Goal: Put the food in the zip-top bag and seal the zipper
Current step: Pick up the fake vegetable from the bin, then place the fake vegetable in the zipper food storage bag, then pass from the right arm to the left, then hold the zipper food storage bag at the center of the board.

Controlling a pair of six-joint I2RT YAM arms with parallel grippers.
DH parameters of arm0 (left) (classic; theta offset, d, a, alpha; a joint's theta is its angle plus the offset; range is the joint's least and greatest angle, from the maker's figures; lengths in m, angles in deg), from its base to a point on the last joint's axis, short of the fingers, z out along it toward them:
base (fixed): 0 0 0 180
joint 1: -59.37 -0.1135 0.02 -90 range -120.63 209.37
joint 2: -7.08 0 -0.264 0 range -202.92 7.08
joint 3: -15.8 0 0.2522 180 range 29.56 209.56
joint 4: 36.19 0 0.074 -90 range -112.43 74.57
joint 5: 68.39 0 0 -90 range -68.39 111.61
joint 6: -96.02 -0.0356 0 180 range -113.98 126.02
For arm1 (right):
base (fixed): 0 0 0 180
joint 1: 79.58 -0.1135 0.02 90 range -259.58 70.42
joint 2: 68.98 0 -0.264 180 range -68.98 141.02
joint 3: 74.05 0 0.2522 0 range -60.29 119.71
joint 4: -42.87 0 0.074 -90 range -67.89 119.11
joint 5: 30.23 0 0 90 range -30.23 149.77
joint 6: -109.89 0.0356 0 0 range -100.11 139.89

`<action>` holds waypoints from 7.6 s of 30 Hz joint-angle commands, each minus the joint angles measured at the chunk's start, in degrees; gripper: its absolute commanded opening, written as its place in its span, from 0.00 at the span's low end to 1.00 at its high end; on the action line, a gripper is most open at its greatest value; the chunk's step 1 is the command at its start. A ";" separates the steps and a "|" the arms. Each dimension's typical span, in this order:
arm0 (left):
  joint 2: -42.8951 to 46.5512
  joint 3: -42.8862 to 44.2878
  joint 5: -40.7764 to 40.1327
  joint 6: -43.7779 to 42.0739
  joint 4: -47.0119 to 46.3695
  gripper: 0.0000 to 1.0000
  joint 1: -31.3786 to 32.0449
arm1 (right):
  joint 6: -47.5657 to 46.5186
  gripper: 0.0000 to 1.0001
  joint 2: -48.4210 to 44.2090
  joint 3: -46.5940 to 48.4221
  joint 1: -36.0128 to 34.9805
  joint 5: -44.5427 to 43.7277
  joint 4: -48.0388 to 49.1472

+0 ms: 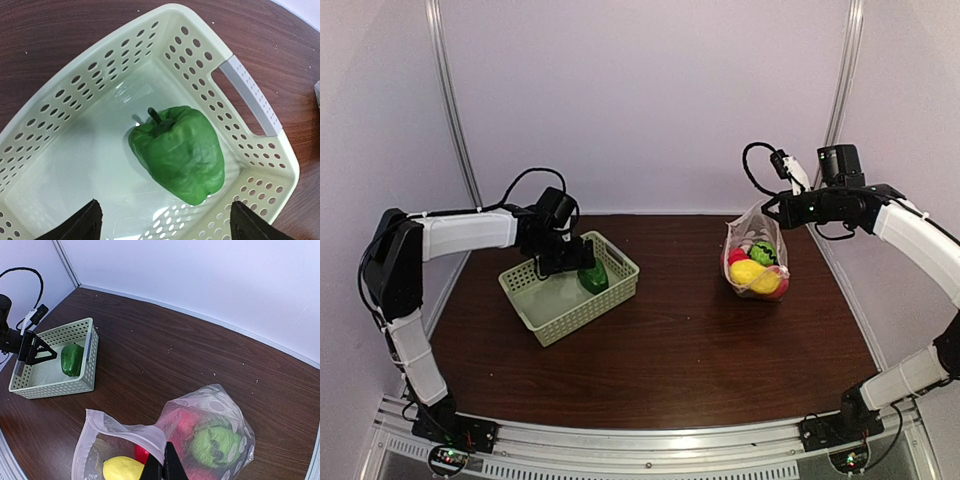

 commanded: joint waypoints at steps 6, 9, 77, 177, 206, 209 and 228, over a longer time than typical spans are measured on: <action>-4.77 1.71 0.04 4.56 -6.27 0.91 0.31 | 0.33 0.00 -1.48 -0.86 -0.16 0.28 1.65; -6.86 3.37 0.36 4.53 -6.20 0.91 0.31 | 0.24 0.00 -1.67 -0.96 -0.11 0.19 1.70; -7.16 15.09 8.88 -1.98 -52.21 0.59 27.19 | 7.24 0.00 5.95 12.35 -0.16 9.65 -5.35; -8.66 8.64 18.86 18.65 -51.30 0.00 23.48 | -5.89 0.17 5.71 14.93 0.29 10.30 -12.01; -3.29 6.91 11.99 29.36 -60.16 0.00 26.20 | -27.52 0.40 -19.38 -9.60 1.30 18.09 -20.31; -3.07 7.05 11.89 29.36 -60.08 0.00 26.48 | -23.47 0.31 -18.33 -10.20 1.17 17.27 -15.51; -1.17 6.45 10.59 28.25 -59.58 0.00 26.72 | -22.08 0.23 -18.10 -12.85 1.18 12.96 -11.85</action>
